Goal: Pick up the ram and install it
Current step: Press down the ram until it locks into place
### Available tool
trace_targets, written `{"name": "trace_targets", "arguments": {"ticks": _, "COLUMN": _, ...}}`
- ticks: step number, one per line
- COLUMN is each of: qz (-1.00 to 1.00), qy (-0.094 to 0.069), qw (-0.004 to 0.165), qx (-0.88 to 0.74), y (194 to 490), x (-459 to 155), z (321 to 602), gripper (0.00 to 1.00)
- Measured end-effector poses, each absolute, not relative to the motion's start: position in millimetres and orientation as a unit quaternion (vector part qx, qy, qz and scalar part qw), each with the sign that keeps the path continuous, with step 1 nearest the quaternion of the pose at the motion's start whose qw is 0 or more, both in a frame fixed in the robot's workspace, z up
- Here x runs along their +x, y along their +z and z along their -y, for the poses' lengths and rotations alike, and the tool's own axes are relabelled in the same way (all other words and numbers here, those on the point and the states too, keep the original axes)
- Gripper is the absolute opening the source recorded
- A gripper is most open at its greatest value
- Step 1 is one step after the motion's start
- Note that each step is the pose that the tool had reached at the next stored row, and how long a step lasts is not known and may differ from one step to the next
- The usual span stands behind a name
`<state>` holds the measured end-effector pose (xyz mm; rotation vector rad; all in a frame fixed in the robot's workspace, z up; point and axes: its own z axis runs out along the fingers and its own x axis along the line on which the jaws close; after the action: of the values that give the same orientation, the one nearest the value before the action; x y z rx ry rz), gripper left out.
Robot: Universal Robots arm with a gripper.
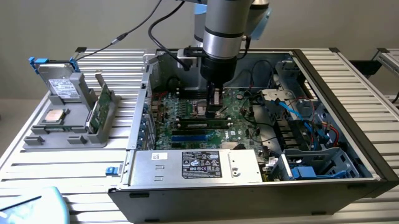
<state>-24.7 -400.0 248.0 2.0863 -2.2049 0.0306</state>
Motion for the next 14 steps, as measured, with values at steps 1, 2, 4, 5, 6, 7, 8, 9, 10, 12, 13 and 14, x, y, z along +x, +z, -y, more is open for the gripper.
{"name": "trace_targets", "arguments": {"ticks": 1, "qz": 0.730, "qy": 0.010, "qw": 0.053, "qx": 0.681, "y": 248.0, "x": -24.7, "z": 400.0, "gripper": 0.11}}
{"name": "trace_targets", "arguments": {"ticks": 2, "qz": 0.735, "qy": 0.009, "qw": 0.053, "qx": 0.676, "y": 248.0, "x": -24.7, "z": 400.0, "gripper": 0.11}}
{"name": "trace_targets", "arguments": {"ticks": 4, "qz": 0.745, "qy": 0.009, "qw": 0.053, "qx": 0.665, "y": 248.0, "x": -24.7, "z": 400.0, "gripper": 0.11}}
{"name": "trace_targets", "arguments": {"ticks": 5, "qz": 0.750, "qy": 0.008, "qw": 0.053, "qx": 0.660, "y": 248.0, "x": -24.7, "z": 400.0, "gripper": 0.11}}
{"name": "trace_targets", "arguments": {"ticks": 6, "qz": 0.754, "qy": 0.008, "qw": 0.053, "qx": 0.654, "y": 248.0, "x": -24.7, "z": 400.0, "gripper": 0.11}}
{"name": "trace_targets", "arguments": {"ticks": 7, "qz": 0.759, "qy": 0.007, "qw": 0.053, "qx": 0.649, "y": 248.0, "x": -24.7, "z": 400.1, "gripper": 0.11}}
{"name": "trace_targets", "arguments": {"ticks": 8, "qz": 0.764, "qy": 0.007, "qw": 0.053, "qx": 0.643, "y": 248.0, "x": -24.7, "z": 400.1, "gripper": 0.11}}
{"name": "trace_targets", "arguments": {"ticks": 9, "qz": 0.769, "qy": 0.007, "qw": 0.054, "qx": 0.637, "y": 248.0, "x": -24.7, "z": 400.1, "gripper": 0.11}}
{"name": "trace_targets", "arguments": {"ticks": 10, "qz": 0.774, "qy": 0.006, "qw": 0.054, "qx": 0.631, "y": 248.0, "x": -24.7, "z": 400.0, "gripper": 0.11}}
{"name": "trace_targets", "arguments": {"ticks": 12, "qz": 0.783, "qy": 0.005, "qw": 0.054, "qx": 0.619, "y": 248.0, "x": -24.7, "z": 400.0, "gripper": 0.11}}
{"name": "trace_targets", "arguments": {"ticks": 13, "qz": 0.788, "qy": 0.005, "qw": 0.054, "qx": 0.613, "y": 247.9, "x": -24.7, "z": 400.0, "gripper": 0.11}}
{"name": "trace_targets", "arguments": {"ticks": 14, "qz": 0.793, "qy": 0.005, "qw": 0.054, "qx": 0.607, "y": 247.9, "x": -24.7, "z": 400.0, "gripper": 0.11}}
